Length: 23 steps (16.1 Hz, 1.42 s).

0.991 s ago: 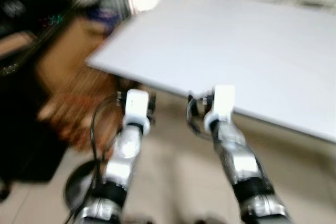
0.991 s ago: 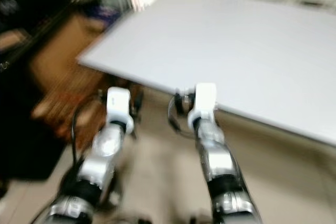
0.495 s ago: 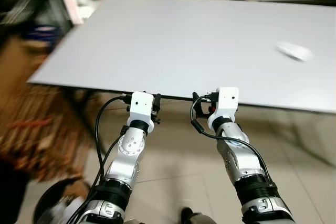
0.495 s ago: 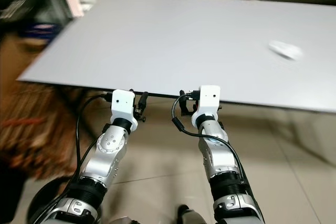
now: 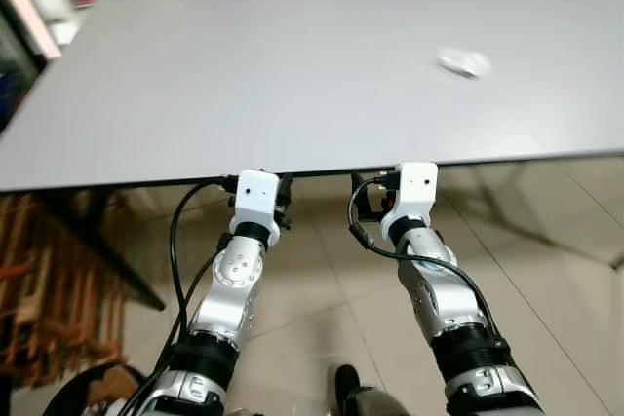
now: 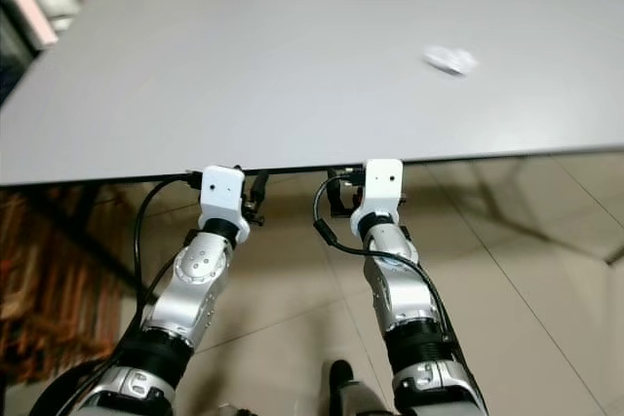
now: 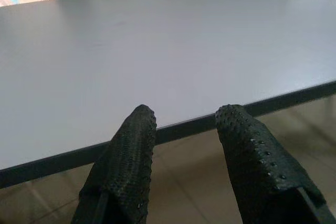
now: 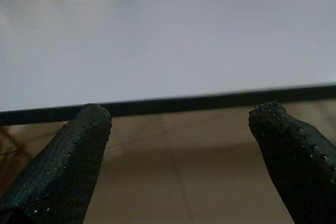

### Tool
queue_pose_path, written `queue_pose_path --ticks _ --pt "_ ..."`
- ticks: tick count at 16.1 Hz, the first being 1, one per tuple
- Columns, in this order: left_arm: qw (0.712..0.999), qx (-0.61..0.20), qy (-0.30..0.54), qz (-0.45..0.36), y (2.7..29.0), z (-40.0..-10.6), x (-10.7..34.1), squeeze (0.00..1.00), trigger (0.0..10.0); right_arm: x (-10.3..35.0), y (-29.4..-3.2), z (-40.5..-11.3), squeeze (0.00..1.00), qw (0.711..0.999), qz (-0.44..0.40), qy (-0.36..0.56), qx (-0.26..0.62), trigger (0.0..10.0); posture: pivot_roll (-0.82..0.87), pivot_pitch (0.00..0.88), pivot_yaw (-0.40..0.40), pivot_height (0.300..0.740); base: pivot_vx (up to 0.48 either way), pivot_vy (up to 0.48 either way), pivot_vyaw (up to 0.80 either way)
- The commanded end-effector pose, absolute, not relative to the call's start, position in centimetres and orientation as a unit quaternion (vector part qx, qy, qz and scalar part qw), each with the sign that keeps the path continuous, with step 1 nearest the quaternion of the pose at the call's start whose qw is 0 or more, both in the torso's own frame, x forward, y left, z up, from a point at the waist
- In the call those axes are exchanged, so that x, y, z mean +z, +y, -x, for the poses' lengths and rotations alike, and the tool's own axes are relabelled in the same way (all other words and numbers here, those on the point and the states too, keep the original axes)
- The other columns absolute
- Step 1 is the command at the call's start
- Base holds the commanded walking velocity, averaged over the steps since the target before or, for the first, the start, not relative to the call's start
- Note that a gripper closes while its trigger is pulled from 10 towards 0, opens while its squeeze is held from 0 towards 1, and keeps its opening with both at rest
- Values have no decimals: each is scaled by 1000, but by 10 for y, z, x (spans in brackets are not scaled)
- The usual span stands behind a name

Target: Picking trash to rubbish bin

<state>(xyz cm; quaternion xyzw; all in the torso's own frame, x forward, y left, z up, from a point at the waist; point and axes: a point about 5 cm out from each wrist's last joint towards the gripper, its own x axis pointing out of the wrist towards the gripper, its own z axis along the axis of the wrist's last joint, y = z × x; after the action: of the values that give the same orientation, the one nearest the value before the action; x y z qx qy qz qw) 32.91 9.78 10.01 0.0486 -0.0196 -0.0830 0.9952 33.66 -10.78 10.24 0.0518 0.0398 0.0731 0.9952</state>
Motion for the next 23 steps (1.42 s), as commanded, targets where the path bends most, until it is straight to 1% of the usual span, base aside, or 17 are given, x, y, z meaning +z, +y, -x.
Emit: queue_pose_path --ticks 1,8,15,23 --pt "995 -80 -16 -50 97 -329 99 0 10000 105 -108 -337 0 996 -50 29 72 10000 -52 136 35 740 0 0 0" --pt "995 -75 -13 -61 98 -329 98 0 10000 104 -109 -337 0 996 -50 34 71 10000 -52 136 35 740 0 0 0" --pt "995 -73 -10 -61 100 -329 97 0 10000 103 -107 -337 0 996 -49 35 72 10000 -52 128 37 740 0 -446 0" --pt "995 -75 -11 -61 99 -329 98 0 10000 103 -107 -336 0 995 -54 33 73 10000 -58 115 41 740 0 -382 0"
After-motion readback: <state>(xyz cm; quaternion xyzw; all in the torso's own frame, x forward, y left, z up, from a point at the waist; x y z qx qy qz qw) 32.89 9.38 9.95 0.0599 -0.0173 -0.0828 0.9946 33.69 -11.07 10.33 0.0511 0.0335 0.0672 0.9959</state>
